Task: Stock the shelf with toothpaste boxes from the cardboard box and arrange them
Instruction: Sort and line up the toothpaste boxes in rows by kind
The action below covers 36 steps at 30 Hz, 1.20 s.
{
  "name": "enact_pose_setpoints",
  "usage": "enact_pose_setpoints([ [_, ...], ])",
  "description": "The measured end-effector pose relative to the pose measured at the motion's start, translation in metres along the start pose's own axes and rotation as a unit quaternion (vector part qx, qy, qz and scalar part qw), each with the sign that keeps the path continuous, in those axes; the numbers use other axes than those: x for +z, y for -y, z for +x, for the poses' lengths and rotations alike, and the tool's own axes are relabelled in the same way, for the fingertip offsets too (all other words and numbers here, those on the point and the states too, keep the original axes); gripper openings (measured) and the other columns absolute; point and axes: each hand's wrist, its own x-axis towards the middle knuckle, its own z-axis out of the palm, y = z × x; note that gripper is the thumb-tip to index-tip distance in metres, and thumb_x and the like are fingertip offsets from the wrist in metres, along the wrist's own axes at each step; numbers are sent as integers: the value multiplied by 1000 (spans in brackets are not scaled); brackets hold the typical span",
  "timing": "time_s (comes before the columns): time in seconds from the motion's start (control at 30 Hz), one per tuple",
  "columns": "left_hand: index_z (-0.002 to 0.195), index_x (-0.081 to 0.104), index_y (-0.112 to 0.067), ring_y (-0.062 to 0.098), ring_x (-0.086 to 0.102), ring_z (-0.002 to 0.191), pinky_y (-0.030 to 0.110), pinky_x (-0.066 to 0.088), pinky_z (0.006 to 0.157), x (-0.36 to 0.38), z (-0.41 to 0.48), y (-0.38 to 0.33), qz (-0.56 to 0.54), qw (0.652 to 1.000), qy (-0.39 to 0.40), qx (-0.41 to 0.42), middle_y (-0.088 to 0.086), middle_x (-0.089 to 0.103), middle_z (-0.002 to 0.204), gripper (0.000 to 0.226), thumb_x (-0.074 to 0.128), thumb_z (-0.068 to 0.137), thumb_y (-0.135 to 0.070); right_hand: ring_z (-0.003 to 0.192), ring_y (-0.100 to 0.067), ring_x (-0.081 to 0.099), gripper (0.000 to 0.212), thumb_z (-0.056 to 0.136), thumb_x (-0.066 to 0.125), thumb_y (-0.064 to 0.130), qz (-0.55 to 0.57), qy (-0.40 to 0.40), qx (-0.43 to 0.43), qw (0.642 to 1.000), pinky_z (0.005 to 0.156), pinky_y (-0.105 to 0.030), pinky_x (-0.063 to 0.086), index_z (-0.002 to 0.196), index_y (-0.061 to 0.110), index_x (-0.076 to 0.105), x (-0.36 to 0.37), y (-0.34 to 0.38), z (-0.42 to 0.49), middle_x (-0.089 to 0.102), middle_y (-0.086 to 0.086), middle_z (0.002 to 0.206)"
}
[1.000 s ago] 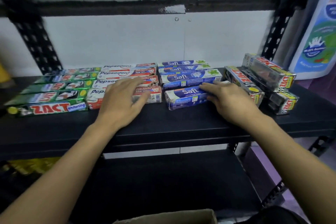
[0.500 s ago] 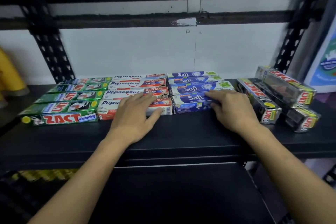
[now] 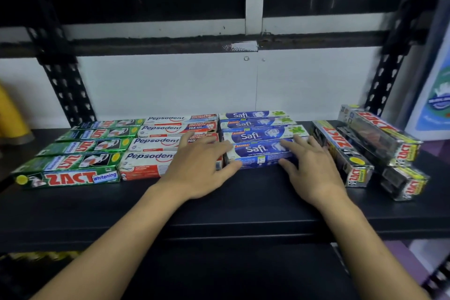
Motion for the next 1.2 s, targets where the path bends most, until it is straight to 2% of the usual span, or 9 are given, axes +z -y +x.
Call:
enact_pose_setpoints([
  [0.13, 116, 58, -38, 7, 55, 113, 42, 15, 115, 7, 6, 2, 1, 1000, -24, 0, -14, 65, 107, 42, 28, 96, -60, 149, -25, 16, 52, 97, 52, 43, 7, 6, 1, 1000, 121, -46, 13, 146, 36, 41, 1, -1, -1, 29, 2, 159],
  [0.33, 120, 57, -37, 6, 55, 113, 41, 15, 116, 9, 10, -1, 6, 1000, -25, 9, -16, 64, 114, 44, 28, 96, -59, 147, -25, 20, 54, 89, 59, 45, 45, -6, 28, 999, 121, -40, 17, 141, 34, 50, -4, 2, -2, 35, 2, 156],
  [0.5, 134, 53, -36, 7, 47, 130, 44, 15, 118, 7, 13, -5, -17, 1000, -15, 15, -14, 59, 133, 56, 32, 91, -65, 146, -25, 23, 56, 88, 59, 49, 43, -8, 29, 999, 120, -41, 20, 141, 34, 50, -4, 2, -3, 37, 3, 155],
  [0.7, 132, 54, -37, 8, 50, 125, 42, 15, 118, 7, 15, -6, -10, 1000, 5, 18, -13, 59, 129, 56, 27, 92, -65, 145, -25, 26, 53, 87, 59, 49, 39, -15, 29, 999, 118, -42, 24, 138, 36, 53, -3, 1, -4, 42, 4, 152],
  [0.8, 131, 54, -36, 10, 50, 123, 42, 16, 118, 5, 15, -8, -8, 1000, 13, 17, -12, 60, 124, 53, 28, 94, -62, 142, -26, 32, 52, 87, 61, 45, 45, -29, 18, 998, 117, -42, 28, 136, 31, 56, -5, 3, -4, 48, 3, 148],
  [0.9, 133, 53, -33, 11, 44, 131, 42, 15, 119, 2, 16, -14, 4, 1000, 18, 13, -10, 56, 136, 45, 36, 98, -56, 131, -27, 48, 44, 87, 60, 37, 67, -96, -35, 993, 111, -41, 37, 127, 20, 65, -10, 4, -10, 61, 0, 134],
  [0.97, 142, 47, -32, 14, 32, 143, 43, 10, 121, 0, 18, -21, 14, 1000, 13, 12, -10, 45, 151, 50, 40, 98, -55, 121, -27, 55, 38, 86, 57, 33, 73, -167, -75, 980, 104, -45, 43, 119, 18, 69, -21, 2, -19, 67, 2, 124],
  [1.03, 147, 40, -32, 13, 25, 147, 43, 8, 121, 0, 21, -33, 18, 1000, 1, 22, -12, 37, 155, 56, 40, 97, -58, 113, -28, 58, 33, 84, 58, 28, 68, -235, -93, 965, 97, -46, 46, 113, 18, 71, -38, -6, -27, 70, 3, 119],
  [1.2, 150, 33, -34, 9, 21, 148, 37, 6, 121, 8, 35, -83, -29, 997, -12, 76, -14, 28, 159, 59, 39, 97, -59, 109, -31, 59, 32, 86, 57, 28, 22, -328, -38, 944, 96, -43, 42, 114, 19, 68, -81, -52, -35, 66, 1, 124],
])
